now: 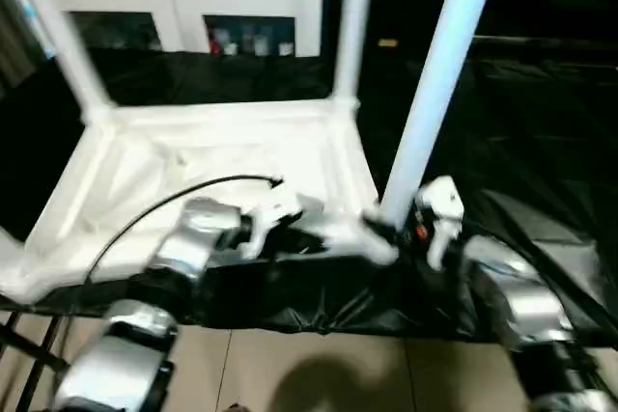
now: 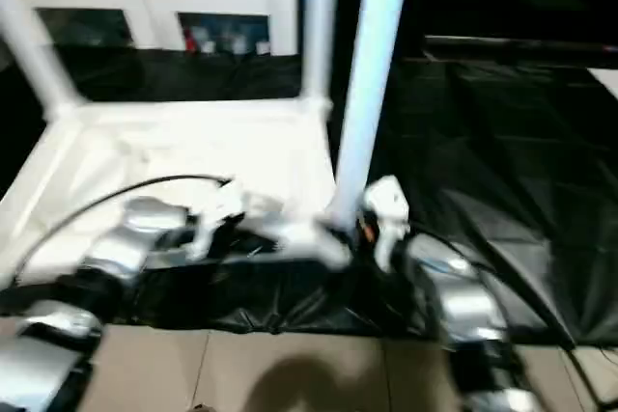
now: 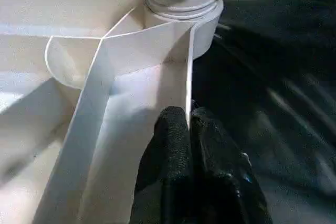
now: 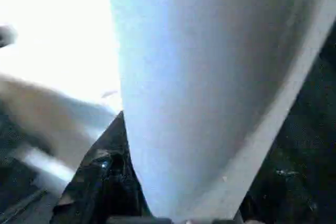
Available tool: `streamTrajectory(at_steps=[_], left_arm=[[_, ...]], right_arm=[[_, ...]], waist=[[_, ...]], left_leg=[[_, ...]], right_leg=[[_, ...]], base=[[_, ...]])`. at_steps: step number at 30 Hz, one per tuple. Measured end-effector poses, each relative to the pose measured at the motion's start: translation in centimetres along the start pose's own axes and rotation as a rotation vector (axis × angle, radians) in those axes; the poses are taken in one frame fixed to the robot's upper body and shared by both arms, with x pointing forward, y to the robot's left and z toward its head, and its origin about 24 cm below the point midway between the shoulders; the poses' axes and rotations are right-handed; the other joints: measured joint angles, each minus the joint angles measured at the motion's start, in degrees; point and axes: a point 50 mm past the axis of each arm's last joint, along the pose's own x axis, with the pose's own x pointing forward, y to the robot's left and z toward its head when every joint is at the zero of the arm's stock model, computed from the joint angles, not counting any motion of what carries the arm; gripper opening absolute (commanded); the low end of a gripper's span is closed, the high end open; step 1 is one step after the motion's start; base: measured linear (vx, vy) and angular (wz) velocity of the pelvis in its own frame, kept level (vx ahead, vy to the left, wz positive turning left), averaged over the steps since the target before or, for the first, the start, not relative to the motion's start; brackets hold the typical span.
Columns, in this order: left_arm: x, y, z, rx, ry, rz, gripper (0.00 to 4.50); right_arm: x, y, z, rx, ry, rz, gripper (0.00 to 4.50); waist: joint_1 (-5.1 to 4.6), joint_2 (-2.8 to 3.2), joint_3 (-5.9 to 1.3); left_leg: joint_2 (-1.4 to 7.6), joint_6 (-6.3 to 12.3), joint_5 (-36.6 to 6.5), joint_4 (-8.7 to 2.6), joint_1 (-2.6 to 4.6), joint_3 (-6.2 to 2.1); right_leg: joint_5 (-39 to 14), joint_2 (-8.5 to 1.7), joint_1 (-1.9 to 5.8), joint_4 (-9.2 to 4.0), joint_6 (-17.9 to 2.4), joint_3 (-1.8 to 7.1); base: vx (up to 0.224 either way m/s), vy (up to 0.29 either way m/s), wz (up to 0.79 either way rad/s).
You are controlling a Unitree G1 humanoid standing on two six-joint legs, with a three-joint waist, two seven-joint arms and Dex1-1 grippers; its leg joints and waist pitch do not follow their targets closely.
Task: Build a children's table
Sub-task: Rotate leg to tighten
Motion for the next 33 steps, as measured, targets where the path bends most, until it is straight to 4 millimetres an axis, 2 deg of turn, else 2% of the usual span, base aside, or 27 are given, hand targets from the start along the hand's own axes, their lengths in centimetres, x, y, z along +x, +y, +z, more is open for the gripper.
streamTrajectory(at_steps=[6,7,11,13,20,24,28,33], left_arm=[[1.5,-0.5,0.7,-0.004,-0.001,0.056,0.0],[1.5,-0.6,0.7,-0.003,-0.001,0.059,0.0],[1.6,-0.6,0.9,-0.004,-0.002,0.057,0.0],[1.3,-0.5,0.9,-0.01,-0.01,0.054,0.0],[-0.4,-0.2,0.2,-0.015,-0.013,-0.033,0.0],[-1.9,-0.2,-0.4,0.009,-0.003,-0.127,0.0],[-2.8,-0.3,-0.7,0.023,0.008,-0.2,0.0],[-3.4,-0.5,-1.2,0.027,0.023,-0.282,0.0]], right_arm=[[0.8,0.2,0.1,0.032,-0.018,-0.192,1.96],[0.9,0.3,0.1,0.028,-0.026,-0.21,2.51],[1.0,0.4,0.1,0.026,-0.04,-0.218,2.7],[0.8,0.2,0.2,0.008,-0.038,-0.183,3.0],[-0.8,-0.6,-0.2,-0.122,0.022,0.104,3.03],[-2.1,-0.6,-0.1,-0.145,0.054,0.343,3.03],[-3.0,-0.5,0.0,-0.17,0.087,0.508,3.03],[-4.0,-0.4,-0.1,-0.169,0.127,0.664,2.52]], waist=[[-0.24,0.11,-0.06],[-0.26,0.1,-0.06],[-0.33,0.16,-0.05],[-0.34,0.2,-0.02],[-0.4,0.29,0.0],[-0.16,0.2,0.07],[0.4,0.11,0.13],[1.14,0.1,0.13]], left_leg=[[-0.04,0.0,0.0,-0.03,0.0,-0.04],[-0.04,0.0,0.0,-0.03,-0.02,-0.04],[-0.06,0.0,0.0,-0.04,-0.09,-0.03],[-0.06,0.01,0.0,-0.05,-0.15,-0.03],[0.02,0.01,0.0,-0.28,-0.22,-0.04],[0.03,0.03,0.01,-0.15,-0.31,-0.03],[0.02,0.05,-0.01,-0.08,-0.36,0.01],[0.05,0.05,-0.01,-0.06,-0.33,0.02]], right_leg=[[-0.02,0.0,0.06,-0.1,0.04,0.01],[-0.02,0.0,0.05,-0.11,0.04,0.01],[-0.01,0.0,0.03,-0.13,0.04,0.04],[-0.01,0.0,-0.02,-0.12,0.04,0.04],[-0.01,0.06,-0.2,-0.01,-0.02,-0.03],[-0.01,0.06,-0.21,-0.05,-0.03,-0.02],[0.0,0.02,-0.21,-0.06,-0.05,-0.02],[0.0,0.02,-0.19,-0.02,-0.05,-0.03]], base=[[0.0,0.0,0.0],[0.0,0.0,0.0],[0.0,0.0,0.0],[0.0,0.0,0.0],[0.0,0.0,0.0],[0.0,0.0,0.0],[0.0,0.0,0.0],[0.0,0.0,0.0]])
